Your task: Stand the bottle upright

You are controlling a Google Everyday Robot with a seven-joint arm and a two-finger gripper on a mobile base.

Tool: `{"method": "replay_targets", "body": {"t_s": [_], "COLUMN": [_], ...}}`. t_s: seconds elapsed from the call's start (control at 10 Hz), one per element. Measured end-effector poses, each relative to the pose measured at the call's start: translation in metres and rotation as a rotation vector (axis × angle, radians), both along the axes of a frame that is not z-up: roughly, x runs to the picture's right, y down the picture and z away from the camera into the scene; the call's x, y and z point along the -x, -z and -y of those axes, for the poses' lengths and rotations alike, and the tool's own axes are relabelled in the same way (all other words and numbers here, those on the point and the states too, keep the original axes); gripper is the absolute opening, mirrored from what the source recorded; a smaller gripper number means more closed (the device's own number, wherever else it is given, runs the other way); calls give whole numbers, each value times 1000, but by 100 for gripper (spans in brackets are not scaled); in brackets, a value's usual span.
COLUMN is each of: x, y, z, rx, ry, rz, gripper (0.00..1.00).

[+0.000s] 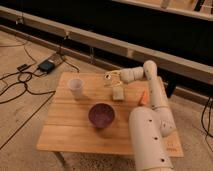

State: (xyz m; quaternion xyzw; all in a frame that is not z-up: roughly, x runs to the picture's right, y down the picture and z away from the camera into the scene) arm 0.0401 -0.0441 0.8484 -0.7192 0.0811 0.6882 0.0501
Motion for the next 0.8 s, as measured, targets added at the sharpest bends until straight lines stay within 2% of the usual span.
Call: {"method": "replay_targets", "body": {"t_s": [0.2,0.5,0.8], "x": [-20,-57,-83], "y": [0,4,11], "z": [5,7,-8], "rx": [10,48,98], "ry": [-34,-85,-115], "rz": [-43,-109,-156], "gripper": [0,0,0]}}
